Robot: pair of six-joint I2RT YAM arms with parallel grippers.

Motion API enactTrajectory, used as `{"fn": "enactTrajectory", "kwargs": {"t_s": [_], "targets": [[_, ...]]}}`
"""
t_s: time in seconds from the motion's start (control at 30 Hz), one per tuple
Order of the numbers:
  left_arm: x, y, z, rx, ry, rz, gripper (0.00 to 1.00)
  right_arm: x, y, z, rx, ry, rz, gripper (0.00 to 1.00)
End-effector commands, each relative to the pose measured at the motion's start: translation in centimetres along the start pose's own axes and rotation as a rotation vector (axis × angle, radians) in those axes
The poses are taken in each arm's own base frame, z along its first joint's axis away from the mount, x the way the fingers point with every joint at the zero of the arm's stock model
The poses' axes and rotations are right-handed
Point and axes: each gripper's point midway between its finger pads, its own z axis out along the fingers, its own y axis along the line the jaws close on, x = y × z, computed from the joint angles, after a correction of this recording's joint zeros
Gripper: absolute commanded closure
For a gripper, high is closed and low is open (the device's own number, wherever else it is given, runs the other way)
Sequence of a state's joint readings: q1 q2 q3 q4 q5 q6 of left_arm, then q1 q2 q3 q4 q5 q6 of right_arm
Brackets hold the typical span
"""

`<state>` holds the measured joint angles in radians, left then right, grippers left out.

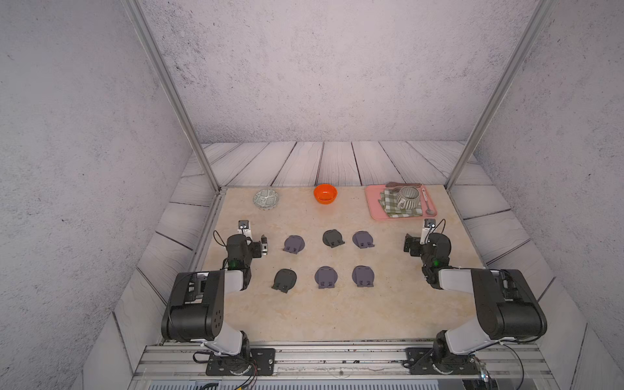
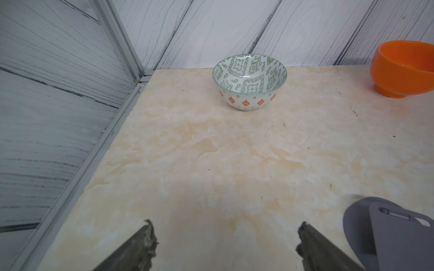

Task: Open the phone stand
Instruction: Pick up the phone stand at the center of the board.

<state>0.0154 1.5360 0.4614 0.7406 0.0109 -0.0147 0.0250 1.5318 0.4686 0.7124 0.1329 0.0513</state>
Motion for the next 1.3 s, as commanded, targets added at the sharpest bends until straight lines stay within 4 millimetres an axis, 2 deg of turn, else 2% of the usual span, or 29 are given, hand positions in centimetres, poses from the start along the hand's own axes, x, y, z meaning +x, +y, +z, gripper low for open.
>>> {"fn": "enactTrajectory", "kwargs": {"t_s": [0.0, 0.67, 0.8, 1.03, 1.1, 1.2, 1.27], "targets": [[-0.8, 0.3, 0.0, -0.016, -0.015, -0.005, 0.01, 0.2, 0.0, 0.0, 0.004, 0.002, 0.003, 0.01], [-0.7, 0.4, 0.1, -0.018, -0.009, -0.004, 0.01, 0.2, 0.0, 0.0, 0.004, 0.003, 0.003, 0.01], [-1.3, 0.4, 0.1, -0.016, 0.011, 0.000, 0.01, -0.8, -0.3, -0.1, 0.018, 0.013, 0.013, 0.01], [-4.8, 0.2, 1.4, -0.011, 0.177, 0.013, 0.01, -2.5, -0.4, -0.1, 0.018, 0.092, 0.004, 0.01], [-6.1, 0.1, 1.4, -0.020, 0.186, -0.015, 0.01, -4.0, -0.3, -0.6, 0.013, 0.087, 0.012, 0.01], [-8.3, -0.2, 0.9, -0.047, 0.209, -0.021, 0.01, -7.0, 0.4, -2.6, -0.047, 0.029, 0.064, 0.01], [-9.8, -0.8, 0.3, -0.036, 0.201, -0.082, 0.01, -9.0, 2.0, -4.0, -0.153, 0.006, 0.106, 0.01]]}}
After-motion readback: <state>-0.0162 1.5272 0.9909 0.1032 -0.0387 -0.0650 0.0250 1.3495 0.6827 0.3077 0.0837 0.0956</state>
